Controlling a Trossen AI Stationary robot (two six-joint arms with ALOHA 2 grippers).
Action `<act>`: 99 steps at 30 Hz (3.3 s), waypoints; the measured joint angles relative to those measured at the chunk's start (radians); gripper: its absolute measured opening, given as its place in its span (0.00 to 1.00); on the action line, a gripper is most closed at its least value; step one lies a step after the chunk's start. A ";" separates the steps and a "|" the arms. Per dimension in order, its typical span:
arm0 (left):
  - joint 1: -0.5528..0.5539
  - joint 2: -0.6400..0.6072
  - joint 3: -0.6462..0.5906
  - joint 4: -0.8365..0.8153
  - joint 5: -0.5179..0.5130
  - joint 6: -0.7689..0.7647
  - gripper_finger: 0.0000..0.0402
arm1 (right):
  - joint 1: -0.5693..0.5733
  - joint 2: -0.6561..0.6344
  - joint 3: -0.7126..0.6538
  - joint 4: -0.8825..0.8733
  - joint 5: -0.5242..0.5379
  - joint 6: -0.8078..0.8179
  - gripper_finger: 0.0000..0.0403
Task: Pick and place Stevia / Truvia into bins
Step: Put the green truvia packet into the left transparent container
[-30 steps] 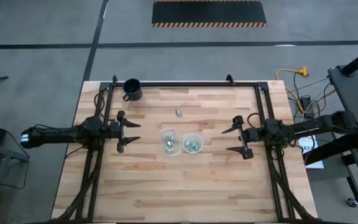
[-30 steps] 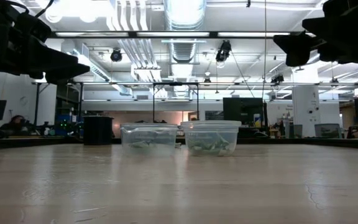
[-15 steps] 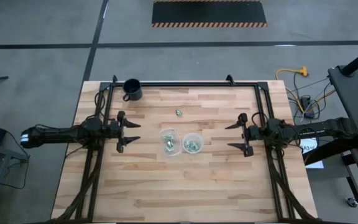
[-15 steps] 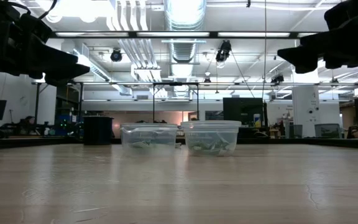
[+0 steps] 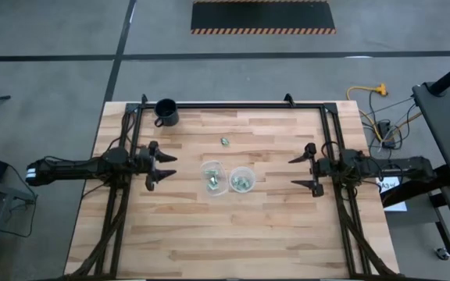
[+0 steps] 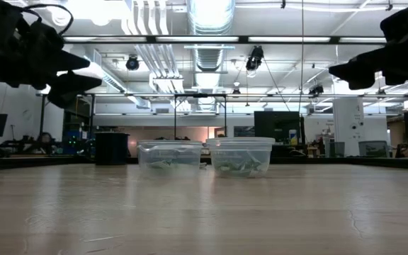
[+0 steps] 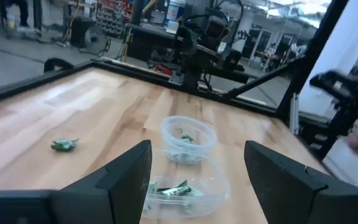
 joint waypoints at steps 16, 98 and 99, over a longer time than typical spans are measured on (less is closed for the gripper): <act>0.000 0.071 0.000 0.003 -0.119 -0.046 0.60 | 0.000 0.026 0.000 -0.015 0.062 -0.030 0.81; 0.254 1.637 1.091 -0.198 -0.195 -0.120 0.60 | 0.000 0.056 0.000 -0.009 0.062 -0.056 0.81; 0.257 1.640 1.092 -0.213 -0.199 -0.123 0.60 | 0.000 0.056 0.000 -0.009 0.062 -0.054 0.81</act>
